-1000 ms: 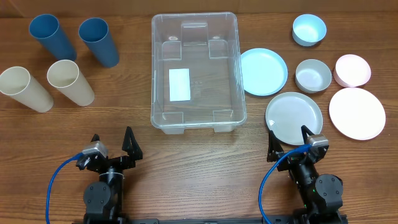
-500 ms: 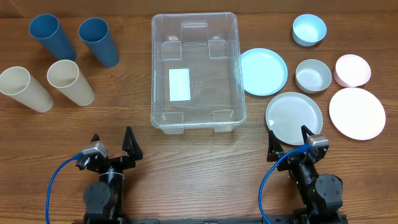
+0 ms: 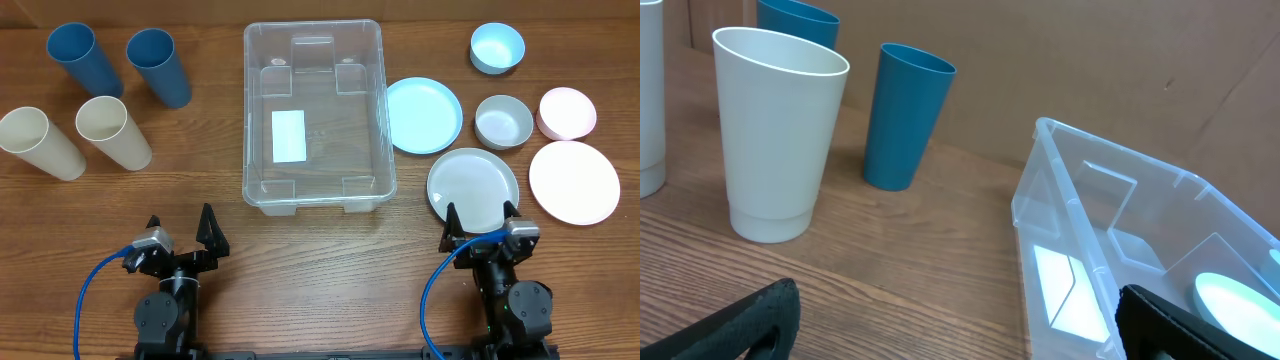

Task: Pack container
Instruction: 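Move the right gripper to the large white plate's rim and grasp it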

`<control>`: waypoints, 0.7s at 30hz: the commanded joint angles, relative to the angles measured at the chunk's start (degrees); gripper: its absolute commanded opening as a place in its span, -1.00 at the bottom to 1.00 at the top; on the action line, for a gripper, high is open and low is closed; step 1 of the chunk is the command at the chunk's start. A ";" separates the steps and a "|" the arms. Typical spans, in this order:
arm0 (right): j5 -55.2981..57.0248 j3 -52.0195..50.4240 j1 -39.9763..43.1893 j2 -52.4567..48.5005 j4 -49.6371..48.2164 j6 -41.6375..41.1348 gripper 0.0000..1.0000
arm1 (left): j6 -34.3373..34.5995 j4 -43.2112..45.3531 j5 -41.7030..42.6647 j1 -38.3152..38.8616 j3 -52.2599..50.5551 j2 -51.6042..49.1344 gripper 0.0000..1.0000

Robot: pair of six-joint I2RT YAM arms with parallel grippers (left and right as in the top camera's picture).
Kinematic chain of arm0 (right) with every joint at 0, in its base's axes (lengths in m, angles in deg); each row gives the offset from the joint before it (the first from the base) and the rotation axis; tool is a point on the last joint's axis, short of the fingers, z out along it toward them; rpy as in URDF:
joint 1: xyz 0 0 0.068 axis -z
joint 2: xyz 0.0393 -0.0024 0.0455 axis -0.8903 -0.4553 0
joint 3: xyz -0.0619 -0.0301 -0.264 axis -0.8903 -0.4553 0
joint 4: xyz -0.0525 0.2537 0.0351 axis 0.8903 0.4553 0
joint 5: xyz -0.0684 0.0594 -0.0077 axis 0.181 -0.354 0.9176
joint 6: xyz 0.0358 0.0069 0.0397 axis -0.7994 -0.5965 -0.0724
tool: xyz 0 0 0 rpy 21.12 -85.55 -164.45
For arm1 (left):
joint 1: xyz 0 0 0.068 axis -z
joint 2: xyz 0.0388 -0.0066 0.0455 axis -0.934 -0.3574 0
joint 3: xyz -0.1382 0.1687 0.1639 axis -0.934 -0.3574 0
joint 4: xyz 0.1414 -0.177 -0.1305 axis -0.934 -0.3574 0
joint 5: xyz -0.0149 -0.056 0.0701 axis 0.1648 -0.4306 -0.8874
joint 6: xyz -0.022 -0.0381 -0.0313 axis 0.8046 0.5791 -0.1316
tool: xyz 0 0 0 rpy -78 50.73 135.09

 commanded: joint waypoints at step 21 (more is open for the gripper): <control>-4.46 64.06 0.59 -54.27 48.57 -13.90 1.00 | 0.35 0.07 0.48 -0.39 -0.20 0.48 1.00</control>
